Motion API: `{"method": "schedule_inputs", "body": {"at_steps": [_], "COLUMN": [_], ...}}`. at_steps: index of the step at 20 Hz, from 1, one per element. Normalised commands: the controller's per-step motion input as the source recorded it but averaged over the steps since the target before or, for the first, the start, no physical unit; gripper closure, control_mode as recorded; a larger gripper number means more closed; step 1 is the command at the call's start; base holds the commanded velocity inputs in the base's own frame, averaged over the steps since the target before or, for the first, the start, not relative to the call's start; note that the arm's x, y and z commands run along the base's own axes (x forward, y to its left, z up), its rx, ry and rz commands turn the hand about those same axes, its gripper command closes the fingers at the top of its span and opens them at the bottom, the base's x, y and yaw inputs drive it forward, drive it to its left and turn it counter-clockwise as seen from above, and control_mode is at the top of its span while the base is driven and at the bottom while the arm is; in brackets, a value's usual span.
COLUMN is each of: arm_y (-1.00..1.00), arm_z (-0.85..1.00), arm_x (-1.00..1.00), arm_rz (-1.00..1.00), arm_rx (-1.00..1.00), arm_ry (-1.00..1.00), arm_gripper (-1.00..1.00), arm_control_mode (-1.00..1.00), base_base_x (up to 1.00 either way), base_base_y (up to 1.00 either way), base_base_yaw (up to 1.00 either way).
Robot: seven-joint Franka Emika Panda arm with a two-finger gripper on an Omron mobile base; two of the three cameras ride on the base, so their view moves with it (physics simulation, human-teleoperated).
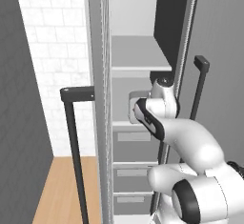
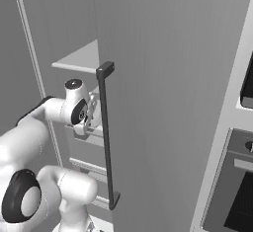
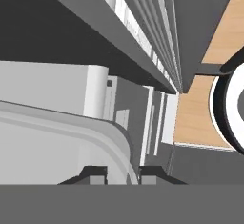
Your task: Take the meat container that has the chicken drumstick and place it on the second highest rack of the freezer. Then take the vegetable container that has the corn and bell pepper and place it on the highest rack of the freezer.
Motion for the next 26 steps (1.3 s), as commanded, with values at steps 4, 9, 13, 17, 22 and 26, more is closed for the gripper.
{"method": "schedule_inputs", "body": {"at_steps": [4, 9, 13, 17, 22, 26], "arm_y": [0.00, 0.00, 0.00, 0.00, 0.00, 0.00], "arm_z": [0.00, 0.00, 0.00, 0.00, -0.29, -0.67], "arm_x": [0.19, 0.24, 0.31, 0.36, 0.09, 0.00], "arm_rz": [0.00, 0.00, 0.00, 0.00, 0.00, -0.03], "arm_rx": [0.00, 0.00, 0.00, 0.00, 0.00, 0.00], "arm_ry": [0.00, 0.00, 0.00, 0.00, 0.00, 0.00], "arm_gripper": [1.00, 1.00, 1.00, 1.00, 1.00, 1.00], "arm_control_mode": [-1.00, -1.00, -1.00, -1.00, -1.00, -1.00], "base_base_x": [0.00, 0.00, 0.00, 0.00, 0.00, 0.00], "base_base_y": [0.00, 0.00, 0.00, 0.00, 0.00, 0.00], "base_base_yaw": [0.00, 0.00, 0.00, 0.00, 0.00, 0.00]}}
